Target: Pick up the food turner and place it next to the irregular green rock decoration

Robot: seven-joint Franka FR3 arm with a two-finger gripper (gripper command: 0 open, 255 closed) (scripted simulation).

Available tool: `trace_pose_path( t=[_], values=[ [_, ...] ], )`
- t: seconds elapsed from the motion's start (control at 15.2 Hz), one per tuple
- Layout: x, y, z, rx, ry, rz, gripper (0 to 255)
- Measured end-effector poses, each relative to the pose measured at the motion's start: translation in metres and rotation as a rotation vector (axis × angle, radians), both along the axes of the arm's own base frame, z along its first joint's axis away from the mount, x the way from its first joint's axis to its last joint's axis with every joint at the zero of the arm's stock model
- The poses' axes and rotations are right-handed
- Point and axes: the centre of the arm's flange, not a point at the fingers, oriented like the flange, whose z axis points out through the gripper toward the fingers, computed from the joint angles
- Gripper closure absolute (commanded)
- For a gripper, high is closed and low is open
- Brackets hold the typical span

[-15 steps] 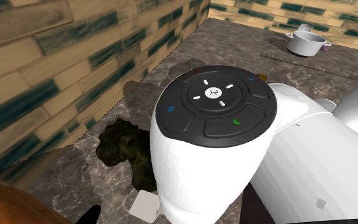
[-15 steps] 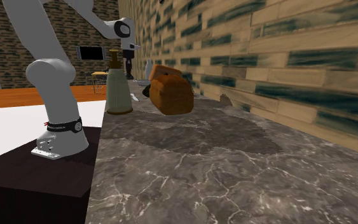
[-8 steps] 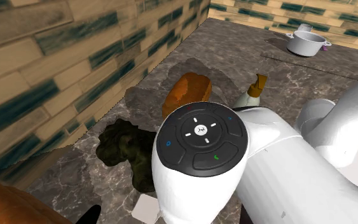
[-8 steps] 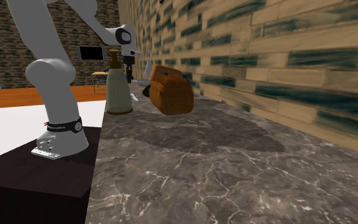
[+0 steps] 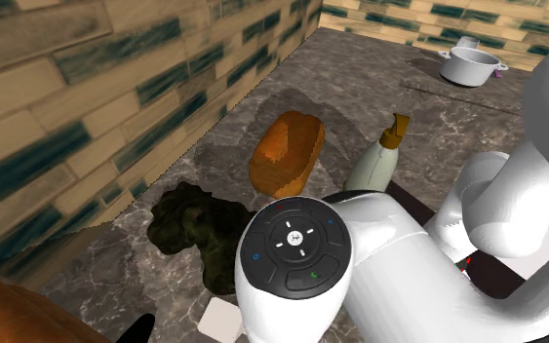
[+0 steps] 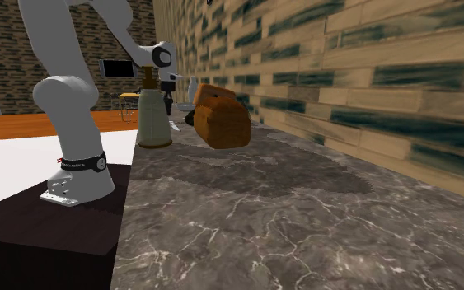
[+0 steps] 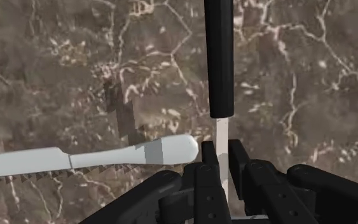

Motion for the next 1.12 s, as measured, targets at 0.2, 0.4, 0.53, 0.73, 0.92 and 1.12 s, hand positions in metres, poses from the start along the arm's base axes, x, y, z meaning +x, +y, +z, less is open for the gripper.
trace_pose_path(
  t=[0.2, 0.4, 0.53, 0.73, 0.92, 1.12],
  values=[
    [0.0, 0.0, -0.017, 0.0, 0.0, 0.0, 255],
    [-0.001, 0.0, -0.02, 0.0, 0.0, 0.0, 255],
    [-0.001, 0.0, -0.021, 0.0, 0.0, 0.0, 255],
    [-0.001, 0.0, -0.021, 0.0, 0.0, 0.0, 0],
    [-0.001, 0.0, -0.021, 0.0, 0.0, 0.0, 0],
    [-0.002, 0.001, -0.015, 0.001, -0.001, 0.0, 0]
  ],
)
